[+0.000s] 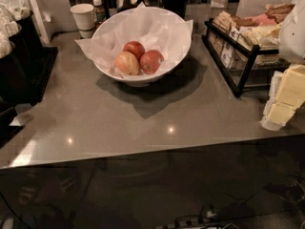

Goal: Pick apple from white bowl

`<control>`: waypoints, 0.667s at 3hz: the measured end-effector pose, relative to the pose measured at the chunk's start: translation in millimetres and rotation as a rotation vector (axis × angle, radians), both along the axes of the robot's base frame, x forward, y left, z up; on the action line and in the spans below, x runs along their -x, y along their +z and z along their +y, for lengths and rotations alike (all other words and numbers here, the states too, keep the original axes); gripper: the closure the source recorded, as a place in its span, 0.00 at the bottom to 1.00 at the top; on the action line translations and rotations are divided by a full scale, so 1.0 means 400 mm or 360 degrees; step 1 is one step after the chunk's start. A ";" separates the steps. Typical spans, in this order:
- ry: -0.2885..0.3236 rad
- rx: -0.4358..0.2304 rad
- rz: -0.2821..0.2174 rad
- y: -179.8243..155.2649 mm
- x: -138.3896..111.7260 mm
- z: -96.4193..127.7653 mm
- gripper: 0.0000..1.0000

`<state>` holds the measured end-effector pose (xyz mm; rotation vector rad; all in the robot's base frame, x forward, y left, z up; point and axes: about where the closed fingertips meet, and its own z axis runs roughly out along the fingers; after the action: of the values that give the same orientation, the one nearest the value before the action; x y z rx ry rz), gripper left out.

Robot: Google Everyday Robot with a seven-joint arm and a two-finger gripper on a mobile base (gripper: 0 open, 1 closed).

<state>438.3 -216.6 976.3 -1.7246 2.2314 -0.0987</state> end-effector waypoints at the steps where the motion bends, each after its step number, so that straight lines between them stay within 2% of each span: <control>1: 0.0000 -0.0001 -0.0003 0.001 -0.001 0.001 0.00; 2: -0.0010 -0.0074 -0.0082 0.052 -0.063 0.028 0.00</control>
Offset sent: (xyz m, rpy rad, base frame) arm 0.0656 0.0271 0.0526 0.1224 -0.1182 -0.0183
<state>463.3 -205.4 997.0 -1.6722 2.1852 -0.0912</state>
